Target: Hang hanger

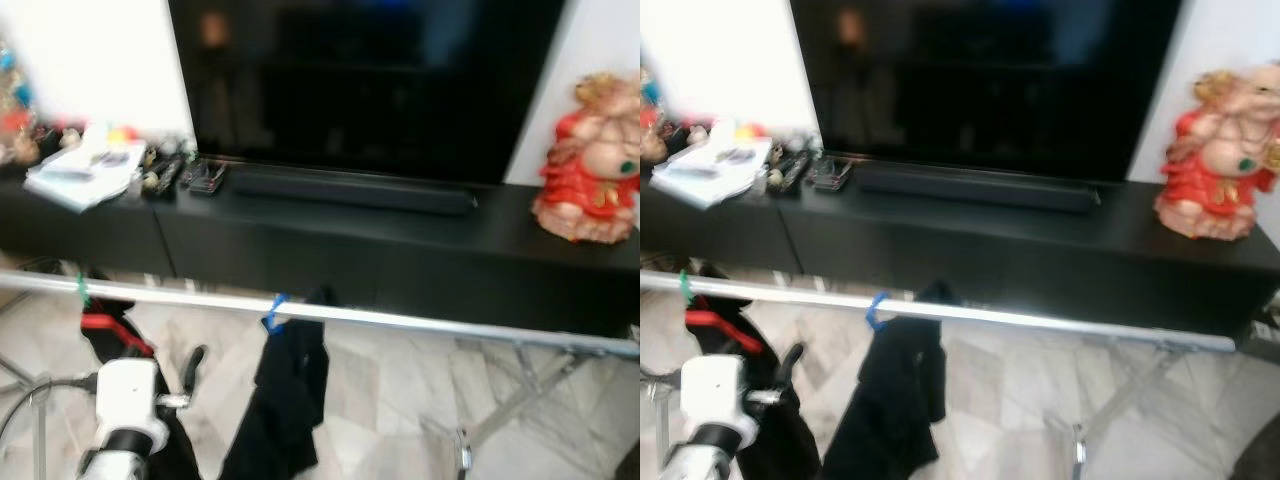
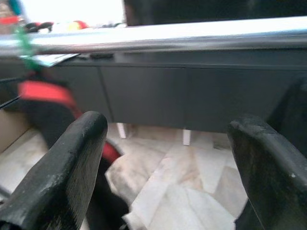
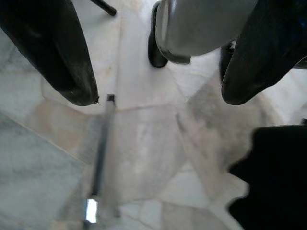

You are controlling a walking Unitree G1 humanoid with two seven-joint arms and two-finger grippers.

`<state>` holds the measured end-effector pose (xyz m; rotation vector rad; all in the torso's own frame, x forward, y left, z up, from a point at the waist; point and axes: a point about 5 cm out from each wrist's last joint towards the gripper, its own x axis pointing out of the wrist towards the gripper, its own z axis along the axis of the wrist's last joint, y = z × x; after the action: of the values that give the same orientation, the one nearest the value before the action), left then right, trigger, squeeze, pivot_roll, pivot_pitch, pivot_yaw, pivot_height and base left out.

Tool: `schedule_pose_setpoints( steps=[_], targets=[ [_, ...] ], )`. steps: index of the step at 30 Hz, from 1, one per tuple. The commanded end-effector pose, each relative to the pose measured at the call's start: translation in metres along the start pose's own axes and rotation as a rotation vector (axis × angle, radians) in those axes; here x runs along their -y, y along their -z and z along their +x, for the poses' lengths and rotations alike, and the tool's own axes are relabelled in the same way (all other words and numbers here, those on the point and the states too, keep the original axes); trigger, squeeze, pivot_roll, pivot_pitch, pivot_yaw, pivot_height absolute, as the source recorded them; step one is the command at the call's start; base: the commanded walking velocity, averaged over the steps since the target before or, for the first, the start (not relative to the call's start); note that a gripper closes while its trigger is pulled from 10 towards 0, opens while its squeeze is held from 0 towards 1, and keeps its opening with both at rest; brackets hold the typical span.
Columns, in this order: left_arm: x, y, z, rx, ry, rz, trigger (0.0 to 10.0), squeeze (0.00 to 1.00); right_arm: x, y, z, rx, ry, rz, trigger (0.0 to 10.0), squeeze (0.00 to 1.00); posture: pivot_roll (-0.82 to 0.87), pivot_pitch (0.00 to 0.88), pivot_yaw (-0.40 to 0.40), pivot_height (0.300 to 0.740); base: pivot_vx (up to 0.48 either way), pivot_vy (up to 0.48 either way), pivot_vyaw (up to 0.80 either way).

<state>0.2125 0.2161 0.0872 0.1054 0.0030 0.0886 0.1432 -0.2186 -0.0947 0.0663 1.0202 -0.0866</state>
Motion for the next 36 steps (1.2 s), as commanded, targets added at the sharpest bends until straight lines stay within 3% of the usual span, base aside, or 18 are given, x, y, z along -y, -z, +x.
schedule_pose_setpoints(
  steps=[1,5,11,16,22,26,30,36],
  targets=[
    [0.002,0.001,-0.001,-0.001,0.010,0.004,10.0,0.00,0.007,0.003,-0.002,-0.009,0.025,0.028,10.0,0.00,0.11,0.014,0.003,0.740,0.000,0.000,0.00],
    [0.006,0.000,0.002,0.006,0.030,0.000,10.0,0.00,0.005,0.003,-0.001,-0.002,0.036,0.036,10.0,0.00,0.10,0.012,0.006,0.740,0.000,0.000,0.00],
    [0.008,0.001,0.002,-0.010,0.066,-0.004,10.0,0.00,-0.033,-0.015,0.008,0.029,0.013,0.030,10.0,0.00,0.11,0.009,0.006,0.740,0.000,0.000,0.00],
    [0.012,0.003,0.001,-0.023,0.084,-0.017,10.0,0.00,-0.054,-0.003,0.007,0.004,0.003,0.031,10.0,0.00,0.11,0.008,0.005,0.740,0.000,0.000,0.00],
    [0.014,0.004,0.002,-0.028,0.091,-0.024,10.0,0.00,-0.064,0.009,0.005,-0.023,-0.003,0.026,10.0,0.00,0.11,0.001,0.006,0.740,0.000,0.042,0.00],
    [0.015,0.004,0.002,-0.031,0.095,-0.025,10.0,0.00,-0.039,-0.005,0.007,0.003,0.022,0.025,10.0,0.00,0.11,0.000,0.006,0.740,0.000,0.480,0.00],
    [0.014,0.004,0.002,-0.032,0.098,-0.024,10.0,0.00,-0.017,-0.003,0.004,0.003,0.041,0.028,10.0,0.00,0.11,0.000,0.006,0.740,0.000,0.480,0.00],
    [0.014,0.004,0.003,-0.034,0.103,-0.025,10.0,0.00,-0.010,0.000,0.002,0.001,0.046,0.032,10.0,0.00,0.11,0.000,0.007,0.740,0.000,0.480,0.00]
  ],
)
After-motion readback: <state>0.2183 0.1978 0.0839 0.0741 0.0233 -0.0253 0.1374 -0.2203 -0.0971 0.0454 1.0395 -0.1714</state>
